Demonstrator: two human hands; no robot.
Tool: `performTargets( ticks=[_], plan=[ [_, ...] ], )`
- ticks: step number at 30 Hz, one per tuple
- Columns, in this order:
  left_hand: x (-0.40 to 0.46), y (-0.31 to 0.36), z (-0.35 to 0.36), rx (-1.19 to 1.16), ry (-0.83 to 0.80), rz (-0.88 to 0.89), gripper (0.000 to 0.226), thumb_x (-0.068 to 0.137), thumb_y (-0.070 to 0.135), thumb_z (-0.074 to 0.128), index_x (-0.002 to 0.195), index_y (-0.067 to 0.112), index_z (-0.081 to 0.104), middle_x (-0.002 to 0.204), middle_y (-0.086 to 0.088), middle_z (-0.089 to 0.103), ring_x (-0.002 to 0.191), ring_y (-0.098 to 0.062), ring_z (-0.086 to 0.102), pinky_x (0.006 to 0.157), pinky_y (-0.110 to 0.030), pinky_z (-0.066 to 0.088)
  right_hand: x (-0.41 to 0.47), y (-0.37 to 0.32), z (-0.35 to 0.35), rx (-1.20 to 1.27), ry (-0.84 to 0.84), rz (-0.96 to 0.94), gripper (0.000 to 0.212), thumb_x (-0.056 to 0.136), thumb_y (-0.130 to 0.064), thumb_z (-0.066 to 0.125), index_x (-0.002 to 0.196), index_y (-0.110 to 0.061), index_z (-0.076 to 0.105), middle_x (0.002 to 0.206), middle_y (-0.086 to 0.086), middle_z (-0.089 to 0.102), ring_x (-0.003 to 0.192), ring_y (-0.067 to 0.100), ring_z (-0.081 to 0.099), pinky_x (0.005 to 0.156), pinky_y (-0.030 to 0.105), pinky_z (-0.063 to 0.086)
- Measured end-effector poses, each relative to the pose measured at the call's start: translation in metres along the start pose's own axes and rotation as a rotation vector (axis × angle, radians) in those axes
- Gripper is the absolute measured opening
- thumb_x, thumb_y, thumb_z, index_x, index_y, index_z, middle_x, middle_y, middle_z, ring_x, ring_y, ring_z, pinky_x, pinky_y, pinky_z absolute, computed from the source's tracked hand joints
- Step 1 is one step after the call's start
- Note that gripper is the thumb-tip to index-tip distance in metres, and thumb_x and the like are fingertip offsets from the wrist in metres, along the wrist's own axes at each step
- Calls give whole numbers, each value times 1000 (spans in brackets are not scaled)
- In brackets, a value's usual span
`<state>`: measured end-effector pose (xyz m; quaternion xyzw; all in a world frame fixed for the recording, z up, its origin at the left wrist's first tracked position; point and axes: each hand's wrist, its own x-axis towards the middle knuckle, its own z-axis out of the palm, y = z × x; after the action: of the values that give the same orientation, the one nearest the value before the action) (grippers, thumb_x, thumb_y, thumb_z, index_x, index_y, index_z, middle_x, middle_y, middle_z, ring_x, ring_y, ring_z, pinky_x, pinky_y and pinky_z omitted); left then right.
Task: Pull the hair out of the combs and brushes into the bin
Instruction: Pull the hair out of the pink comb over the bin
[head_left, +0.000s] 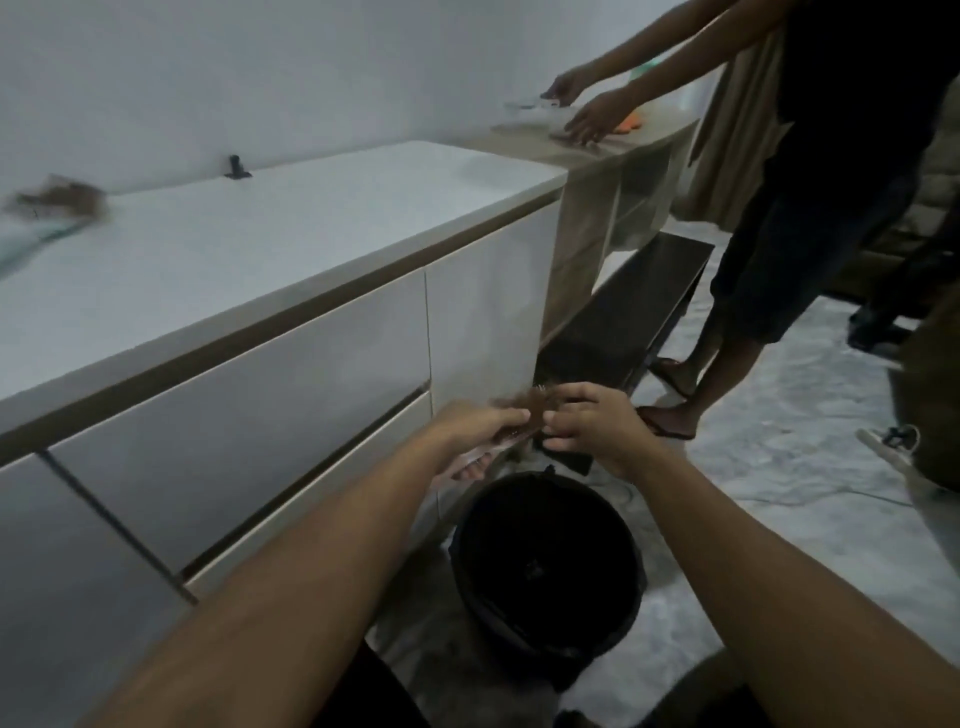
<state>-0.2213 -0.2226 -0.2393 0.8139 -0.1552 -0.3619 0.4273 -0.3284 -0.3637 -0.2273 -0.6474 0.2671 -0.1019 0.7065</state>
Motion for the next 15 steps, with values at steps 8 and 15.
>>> performTargets(
  ticks=[8, 15],
  plan=[
    [11, -30, 26, 46, 162, 27, 39, 70, 49, 73, 60, 12, 66, 37, 0, 54, 34, -17, 49, 40, -21, 36, 13, 43, -19, -226, 83, 60, 24, 84, 3, 63, 105, -9, 63, 100, 14, 68, 87, 26, 70, 68, 38, 60],
    [21, -62, 46, 189, 85, -82, 42, 71, 50, 66, 65, 8, 69, 49, -6, 59, 43, -24, 56, 49, -24, 43, 19, 98, -26, -405, 14, -18, 33, 87, 1, 63, 114, -18, 64, 105, 3, 67, 84, 23, 71, 62, 30, 59]
  ],
)
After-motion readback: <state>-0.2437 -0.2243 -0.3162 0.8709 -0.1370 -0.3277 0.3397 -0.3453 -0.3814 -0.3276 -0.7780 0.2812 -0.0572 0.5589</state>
